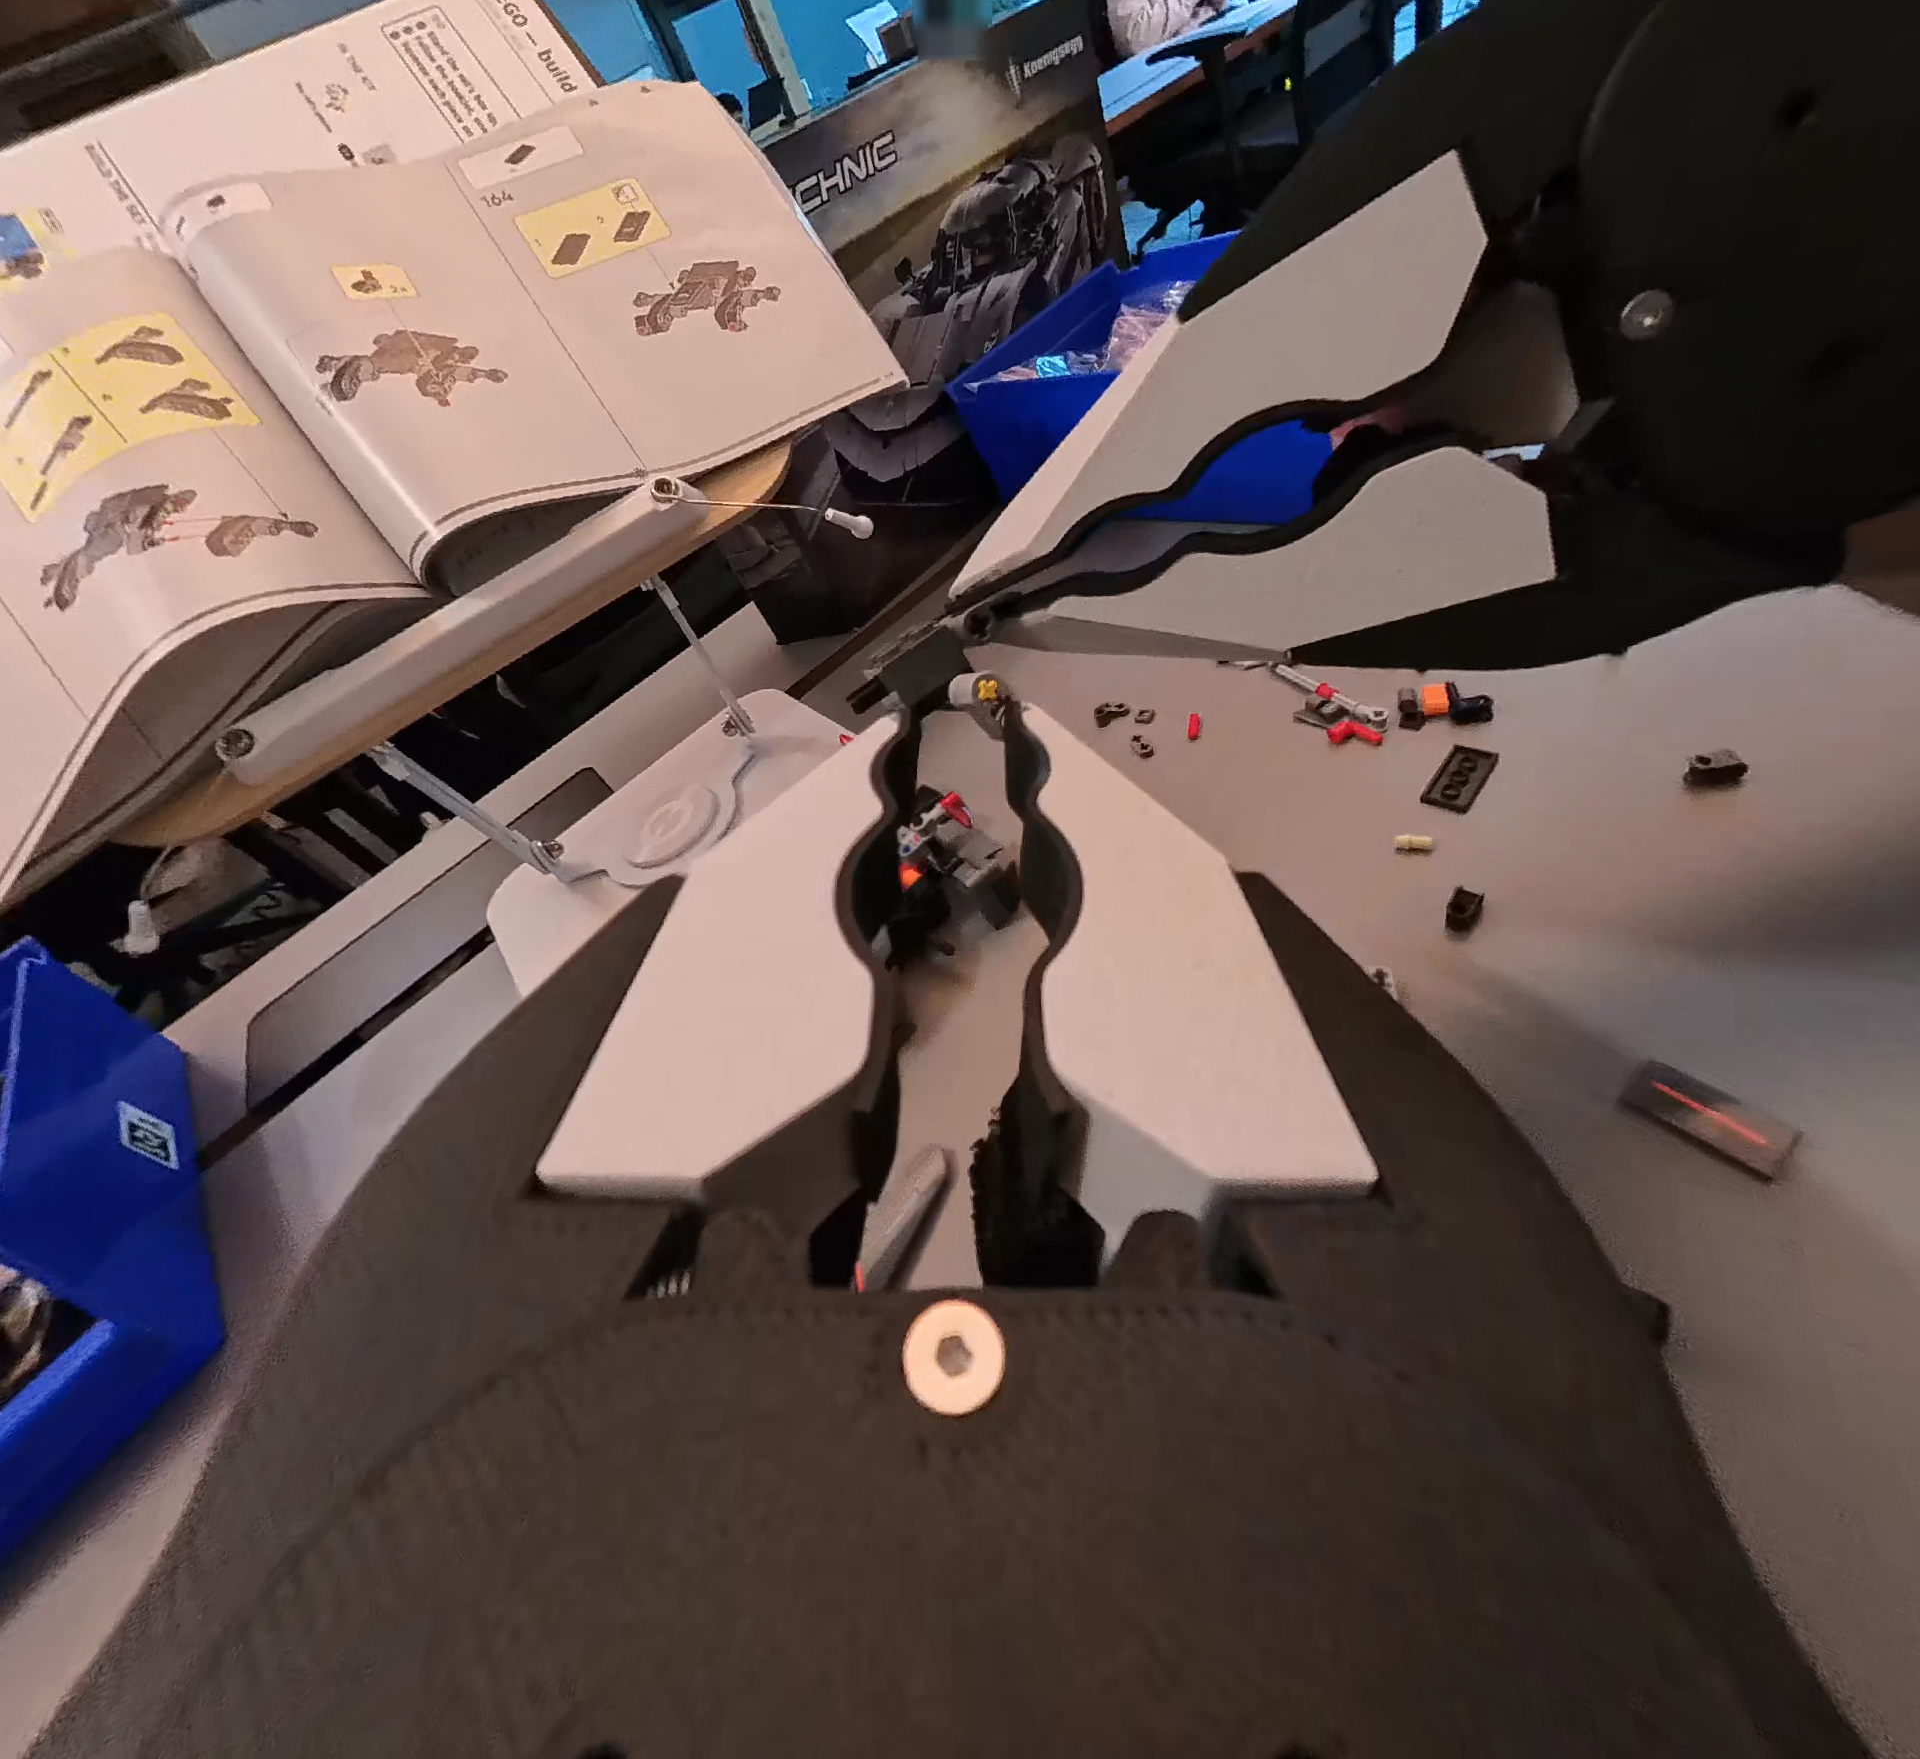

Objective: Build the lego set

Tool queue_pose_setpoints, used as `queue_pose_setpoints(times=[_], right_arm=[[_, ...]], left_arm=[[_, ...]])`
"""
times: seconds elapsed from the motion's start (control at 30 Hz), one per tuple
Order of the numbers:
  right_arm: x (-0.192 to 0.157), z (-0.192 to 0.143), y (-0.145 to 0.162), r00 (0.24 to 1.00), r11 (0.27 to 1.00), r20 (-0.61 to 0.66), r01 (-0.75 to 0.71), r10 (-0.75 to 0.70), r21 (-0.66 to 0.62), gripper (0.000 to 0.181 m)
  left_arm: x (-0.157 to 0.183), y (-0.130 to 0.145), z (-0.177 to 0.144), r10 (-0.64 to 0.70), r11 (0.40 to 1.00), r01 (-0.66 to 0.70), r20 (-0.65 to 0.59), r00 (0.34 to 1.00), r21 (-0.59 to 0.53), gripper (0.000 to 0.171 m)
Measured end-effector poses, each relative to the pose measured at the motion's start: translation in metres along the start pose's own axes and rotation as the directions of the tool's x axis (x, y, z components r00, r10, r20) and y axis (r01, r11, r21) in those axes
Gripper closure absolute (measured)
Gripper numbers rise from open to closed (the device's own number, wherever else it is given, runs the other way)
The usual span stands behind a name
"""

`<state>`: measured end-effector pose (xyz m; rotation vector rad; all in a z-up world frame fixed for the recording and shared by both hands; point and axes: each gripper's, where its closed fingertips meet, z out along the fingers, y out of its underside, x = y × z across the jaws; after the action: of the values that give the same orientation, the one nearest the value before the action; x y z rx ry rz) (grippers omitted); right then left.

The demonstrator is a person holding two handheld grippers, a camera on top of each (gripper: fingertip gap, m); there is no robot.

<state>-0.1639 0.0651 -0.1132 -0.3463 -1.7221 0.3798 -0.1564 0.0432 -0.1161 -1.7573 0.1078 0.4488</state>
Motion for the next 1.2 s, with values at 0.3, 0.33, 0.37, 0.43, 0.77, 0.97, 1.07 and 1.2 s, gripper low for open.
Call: queue_pose_setpoints(times=[0.3, 0.33, 0.37, 0.43, 0.77, 0.97, 1.07, 1.2], right_arm=[[-0.0029, -0.0016, 0.0008, 0.999, 0.999, 0.031, -0.035, 0.035, 0.018, 0.181], [-0.0033, -0.0018, 0.0008, 0.999, 0.999, 0.035, -0.041, 0.041, 0.02, 0.181], [-0.0038, -0.0021, 0.0009, 0.998, 0.999, 0.039, -0.046, 0.045, 0.022, 0.181], [-0.005, -0.0024, 0.0011, 0.997, 0.998, 0.048, -0.055, 0.054, 0.025, 0.181], [-0.004, -0.0037, 0.0036, 0.994, 0.995, 0.054, -0.091, 0.09, 0.032, 0.181], [-0.0029, -0.0044, 0.0056, 0.994, 0.994, 0.053, -0.102, 0.1, 0.034, 0.181], [-0.0024, -0.0046, 0.0062, 0.993, 0.994, 0.053, -0.107, 0.105, 0.035, 0.181], [-0.001, -0.0063, 0.0051, 0.988, 0.988, 0.064, -0.142, 0.139, 0.054, 0.181]], left_arm=[[-0.0034, 0.0009, -0.0032, 0.057, 0.998, -0.057, -0.008, 0.998, -0.001, 0.159], [-0.0035, 0.0009, -0.0034, 0.06, 0.998, -0.06, -0.008, 0.998, 0.0, 0.159], [-0.0041, 0.0007, -0.0038, 0.065, 0.998, -0.065, -0.004, 0.998, 0.002, 0.159], [-0.0041, 0.0004, -0.0043, 0.072, 0.997, -0.072, -0.005, 0.997, 0.004, 0.159], [-0.0034, -0.0033, -0.0072, 0.092, 0.995, -0.092, 0.001, 0.996, 0.029, 0.154], [-0.0011, -0.001, -0.0076, 0.088, 0.996, -0.088, -0.008, 0.996, 0.031, 0.15], [0.0015, -0.0009, -0.007, 0.091, 0.995, -0.09, -0.017, 0.996, 0.034, 0.149], [0.0014, -0.0004, -0.0063, 0.098, 0.995, -0.097, -0.018, 0.995, 0.036, 0.148]])
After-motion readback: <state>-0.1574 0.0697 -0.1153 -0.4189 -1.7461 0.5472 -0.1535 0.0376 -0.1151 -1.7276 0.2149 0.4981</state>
